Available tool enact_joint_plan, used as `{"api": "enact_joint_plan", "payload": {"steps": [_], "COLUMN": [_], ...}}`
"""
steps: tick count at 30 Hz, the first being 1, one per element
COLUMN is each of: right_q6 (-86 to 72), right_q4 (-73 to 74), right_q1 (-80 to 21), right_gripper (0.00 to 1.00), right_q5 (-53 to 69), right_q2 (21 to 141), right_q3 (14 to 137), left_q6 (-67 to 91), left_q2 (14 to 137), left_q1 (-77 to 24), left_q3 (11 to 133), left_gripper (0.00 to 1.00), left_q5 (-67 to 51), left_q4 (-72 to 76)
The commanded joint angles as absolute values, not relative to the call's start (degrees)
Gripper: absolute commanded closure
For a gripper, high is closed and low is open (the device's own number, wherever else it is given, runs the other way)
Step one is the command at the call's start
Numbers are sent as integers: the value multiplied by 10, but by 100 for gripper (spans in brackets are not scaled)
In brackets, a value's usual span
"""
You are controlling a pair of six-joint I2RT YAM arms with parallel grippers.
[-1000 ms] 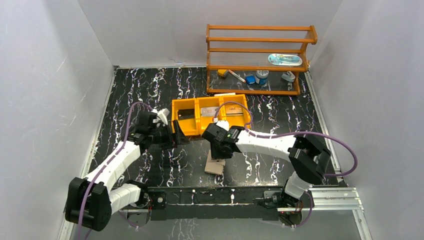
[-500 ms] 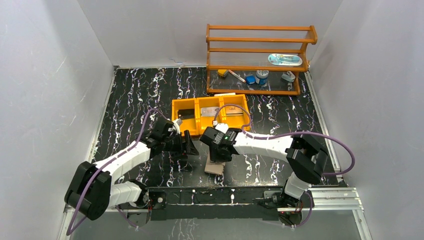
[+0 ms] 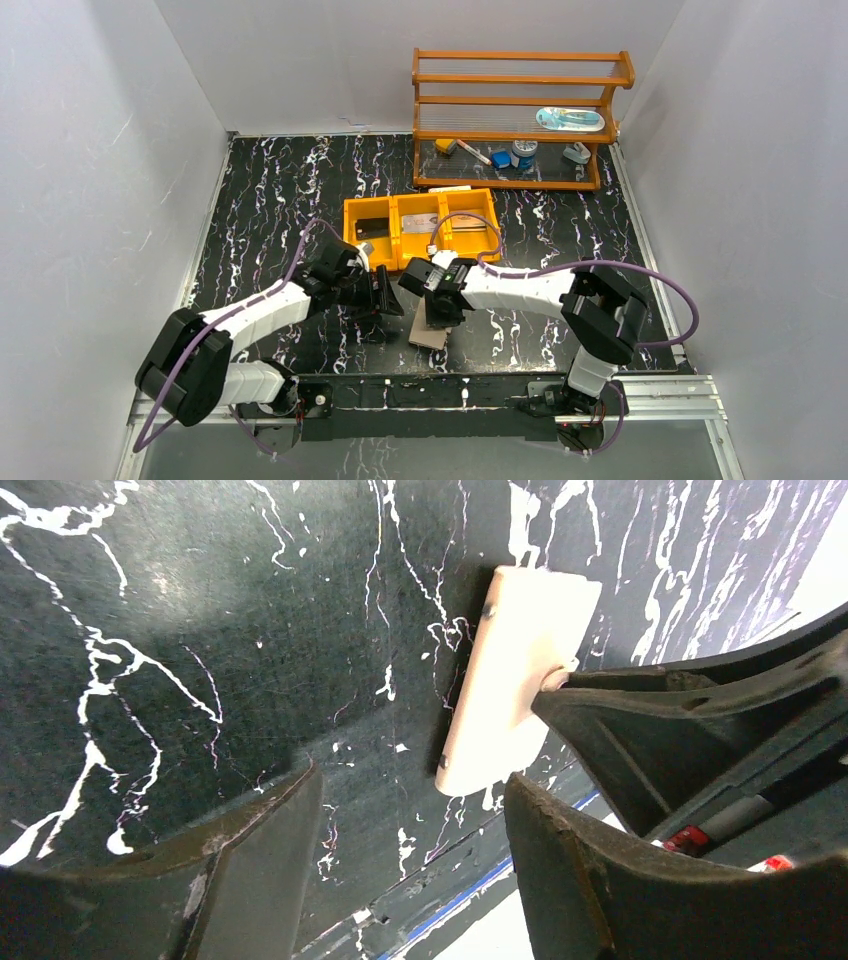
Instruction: Take the credit cards out of the card holder
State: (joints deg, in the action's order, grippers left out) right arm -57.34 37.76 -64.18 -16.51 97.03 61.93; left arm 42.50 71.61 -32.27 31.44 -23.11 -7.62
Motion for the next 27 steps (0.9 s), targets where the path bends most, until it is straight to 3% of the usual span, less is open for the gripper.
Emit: {"api": "enact_joint_plan", "payload": {"steps": [1,10,21,27], "right_q6": [-569,-545,-567,-571], "right_q4": [348,265,278,310], "right_q1": [-635,-615,-614,-614], "right_gripper": [76,81,68,68], "right_q5": [-170,-104,-143,-182], "right_q2": [982,939,888,883], "right_q3": [586,541,533,542], "left_q6": [421,423,404,417], "left_q2": [738,781,855,877], "left_q1": [-343,-394,-436,-455], "left_q3": [330,359,415,423], "left_gripper": [36,38,38,44], "left_q5": [-232,-200,-153,-127], "left_q4": [-73,-73,-112,-118]}}
